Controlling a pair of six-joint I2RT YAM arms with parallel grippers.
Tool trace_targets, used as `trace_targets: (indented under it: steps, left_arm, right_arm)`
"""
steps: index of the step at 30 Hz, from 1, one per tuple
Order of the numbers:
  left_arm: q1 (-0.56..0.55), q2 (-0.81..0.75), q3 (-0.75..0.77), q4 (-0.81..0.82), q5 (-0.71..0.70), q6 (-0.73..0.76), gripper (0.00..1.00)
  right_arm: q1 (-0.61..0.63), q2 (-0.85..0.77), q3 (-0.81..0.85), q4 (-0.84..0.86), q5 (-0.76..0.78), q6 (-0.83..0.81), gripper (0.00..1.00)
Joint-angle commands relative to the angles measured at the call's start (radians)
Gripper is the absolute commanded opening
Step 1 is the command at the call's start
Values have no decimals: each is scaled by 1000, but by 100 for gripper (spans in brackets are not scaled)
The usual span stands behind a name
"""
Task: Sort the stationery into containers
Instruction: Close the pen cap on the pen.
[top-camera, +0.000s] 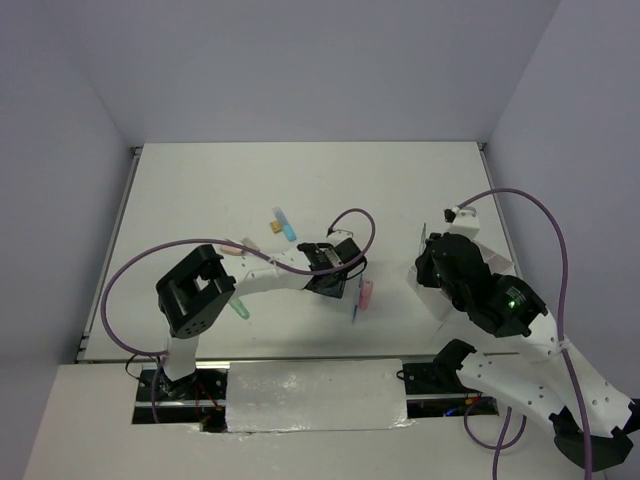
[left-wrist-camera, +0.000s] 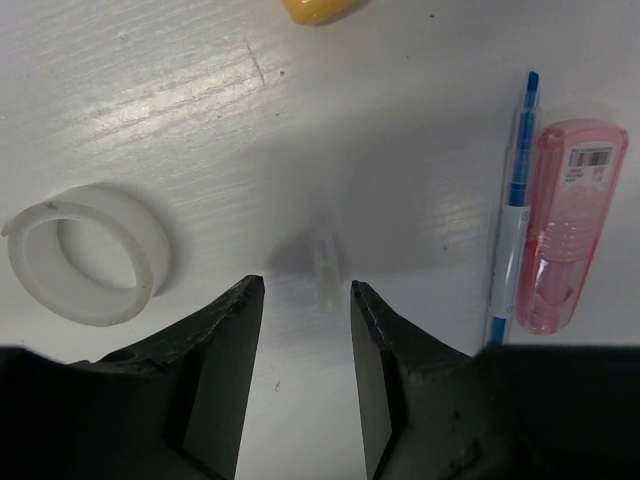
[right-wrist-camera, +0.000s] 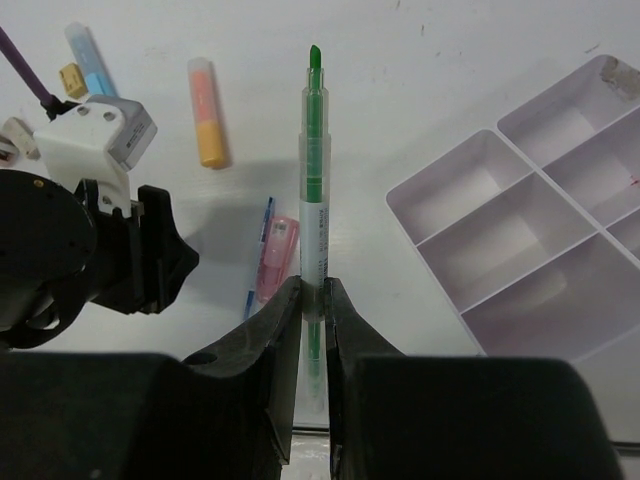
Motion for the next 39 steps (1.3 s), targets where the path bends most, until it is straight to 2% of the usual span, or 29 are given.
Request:
trace_targets:
  steps: [1, 8, 18, 21, 22, 24, 26, 29, 33, 39]
  left_arm:
    - [-5, 29, 27, 2, 1, 13, 52]
    - [-5, 80, 28, 7, 8, 13, 50]
    - [-5, 87, -1, 1, 14, 14, 38]
    - [-5, 84, -6, -5, 19, 17, 18]
    - [-5, 83, -7, -5, 24, 16, 6]
    - [-5, 68, -19, 7, 37, 17, 0]
    - [-5, 51, -38, 16, 37, 16, 0]
    - [-4, -23, -79, 44, -2, -7, 0]
    - [-2, -205, -87, 59, -97, -9, 0]
    - [47, -452, -12, 27, -248, 17, 0]
  right_arm:
    - [-4, 4, -9, 37, -8, -13, 11]
    - [-4, 3, -29, 55, -25, -22, 10]
    - [-5, -2, -43, 68, -28, -21, 10]
    - [-4, -2, -50, 78, -34, -21, 10]
    - [-4, 0, -50, 83, -35, -19, 10]
    - [-4, 0, -53, 92, -45, -19, 10]
    - [-4, 4, -59, 100, -46, -18, 10]
    - [-4, 15, -82, 149, -61, -19, 9]
    - [-5, 29, -122, 229, -115, -27, 8]
    - [-1, 18, -184, 431, -324, -128, 7]
